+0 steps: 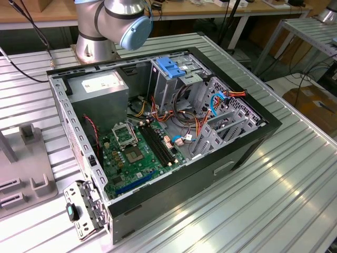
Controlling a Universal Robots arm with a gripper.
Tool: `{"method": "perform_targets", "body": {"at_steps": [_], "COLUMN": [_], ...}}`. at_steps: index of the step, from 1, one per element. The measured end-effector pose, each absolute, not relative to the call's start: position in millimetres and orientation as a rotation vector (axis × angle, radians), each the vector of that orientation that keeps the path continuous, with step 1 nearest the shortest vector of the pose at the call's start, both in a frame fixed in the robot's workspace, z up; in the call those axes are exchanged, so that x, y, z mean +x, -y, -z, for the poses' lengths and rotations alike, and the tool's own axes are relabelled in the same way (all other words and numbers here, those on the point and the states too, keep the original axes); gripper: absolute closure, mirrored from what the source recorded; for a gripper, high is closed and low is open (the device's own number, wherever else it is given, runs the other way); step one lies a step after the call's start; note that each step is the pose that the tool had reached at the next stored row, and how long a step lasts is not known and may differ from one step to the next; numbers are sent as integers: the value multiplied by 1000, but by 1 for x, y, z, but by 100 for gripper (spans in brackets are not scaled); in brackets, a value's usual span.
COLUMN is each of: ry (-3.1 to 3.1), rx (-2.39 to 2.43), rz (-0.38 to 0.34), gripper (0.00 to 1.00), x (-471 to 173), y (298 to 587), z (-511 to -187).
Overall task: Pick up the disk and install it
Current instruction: 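Pick up the disk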
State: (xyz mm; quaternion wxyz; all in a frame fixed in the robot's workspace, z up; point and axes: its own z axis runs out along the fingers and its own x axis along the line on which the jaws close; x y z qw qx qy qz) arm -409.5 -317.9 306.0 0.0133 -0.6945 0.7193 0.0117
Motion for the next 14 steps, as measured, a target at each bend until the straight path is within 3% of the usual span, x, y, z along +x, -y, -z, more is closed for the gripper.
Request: {"method": "perform_targets", "body": {"at_steps": [4, 6, 14], "ry": [-2241, -2241, -2241], "rx": [-2164, -2164, -2164], "rz": [-37, -37, -37], "gripper": [49, 58, 60], "x": [-410, -410, -410], "y": [318, 318, 318], "z": [-306, -306, -306]}}
